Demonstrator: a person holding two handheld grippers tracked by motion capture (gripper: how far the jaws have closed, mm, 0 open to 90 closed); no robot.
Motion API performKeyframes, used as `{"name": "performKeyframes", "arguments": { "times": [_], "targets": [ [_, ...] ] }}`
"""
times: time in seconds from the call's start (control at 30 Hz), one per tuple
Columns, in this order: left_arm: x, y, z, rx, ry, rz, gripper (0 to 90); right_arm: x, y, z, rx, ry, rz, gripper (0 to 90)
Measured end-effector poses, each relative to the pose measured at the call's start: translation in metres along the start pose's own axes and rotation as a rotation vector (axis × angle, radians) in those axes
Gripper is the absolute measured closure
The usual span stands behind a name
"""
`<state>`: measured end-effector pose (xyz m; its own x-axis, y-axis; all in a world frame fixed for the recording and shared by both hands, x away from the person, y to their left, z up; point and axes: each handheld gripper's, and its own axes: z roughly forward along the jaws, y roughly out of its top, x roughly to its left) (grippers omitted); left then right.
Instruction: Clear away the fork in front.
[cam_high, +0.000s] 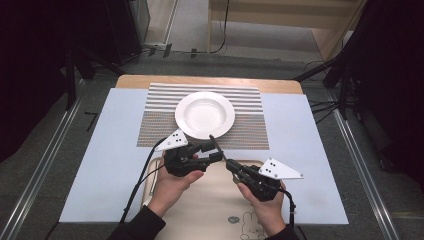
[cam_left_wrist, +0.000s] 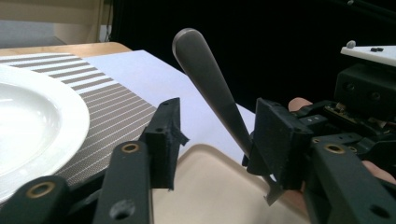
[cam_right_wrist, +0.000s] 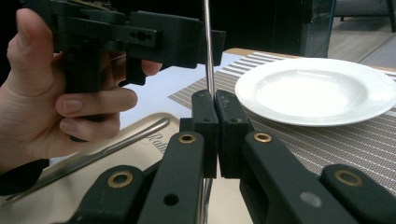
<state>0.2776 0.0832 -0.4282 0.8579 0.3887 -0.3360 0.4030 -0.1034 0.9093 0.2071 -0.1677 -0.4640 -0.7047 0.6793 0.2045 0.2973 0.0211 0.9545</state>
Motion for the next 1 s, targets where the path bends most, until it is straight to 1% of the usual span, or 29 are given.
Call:
{"name": "performKeyframes", "arguments": {
  "times": [0.2, 0.27, 0.4, 0.43, 0.53, 0.6, 0.63, 0.67, 0.73, 0.8, 0.87, 0.93, 0.97, 1.0],
  "targets": [
    [-0.001, -0.001, 0.001, 0.009, -0.014, -0.005, 58.3, 0.004, -0.001, 0.002, 0.004, 0.014, -0.021, 86.8],
    [-0.001, -0.001, 0.002, 0.015, -0.015, -0.009, 59.3, 0.005, -0.001, 0.003, 0.005, 0.014, -0.021, 86.8],
    [-0.001, -0.001, 0.002, 0.015, -0.024, -0.006, 67.6, 0.005, -0.002, 0.003, 0.007, 0.011, -0.023, 86.7],
    [-0.001, -0.001, 0.001, 0.015, -0.035, -0.015, 68.6, 0.005, -0.002, 0.003, 0.004, 0.015, -0.022, 86.7],
    [0.002, -0.001, 0.001, 0.017, -0.096, -0.041, 75.4, 0.004, -0.003, 0.004, 0.005, 0.033, -0.023, 86.5],
    [0.001, -0.001, 0.001, 0.010, -0.135, -0.045, 81.6, 0.003, -0.005, 0.006, 0.003, 0.053, -0.023, 85.3],
    [0.000, -0.001, 0.001, 0.013, -0.122, -0.033, 84.8, 0.003, -0.005, 0.007, 0.002, 0.065, -0.024, 83.8],
    [0.000, -0.001, 0.001, 0.022, -0.109, -0.026, 86.1, 0.003, -0.006, 0.009, 0.008, 0.067, -0.024, 81.8],
    [0.002, -0.002, 0.000, 0.027, -0.122, -0.029, 86.2, 0.003, -0.007, 0.011, 0.013, 0.058, -0.024, 70.2],
    [0.002, -0.002, -0.003, 0.028, -0.113, -0.016, 86.3, 0.001, -0.007, 0.012, 0.022, 0.037, -0.029, 59.6],
    [0.001, -0.002, -0.006, 0.019, -0.114, -0.014, 86.2, -0.001, -0.007, 0.011, 0.026, 0.017, -0.031, 52.4],
    [0.002, -0.001, -0.009, 0.015, -0.106, -0.005, 86.2, -0.004, -0.007, 0.008, 0.017, 0.006, -0.022, 46.7],
    [0.002, -0.001, -0.010, 0.011, -0.105, -0.007, 86.2, -0.005, -0.006, 0.007, 0.012, -0.004, -0.017, 43.7],
    [0.002, -0.001, -0.011, 0.012, -0.107, -0.011, 86.2, -0.006, -0.005, 0.007, 0.014, -0.028, -0.014, 38.6]
  ]
}}
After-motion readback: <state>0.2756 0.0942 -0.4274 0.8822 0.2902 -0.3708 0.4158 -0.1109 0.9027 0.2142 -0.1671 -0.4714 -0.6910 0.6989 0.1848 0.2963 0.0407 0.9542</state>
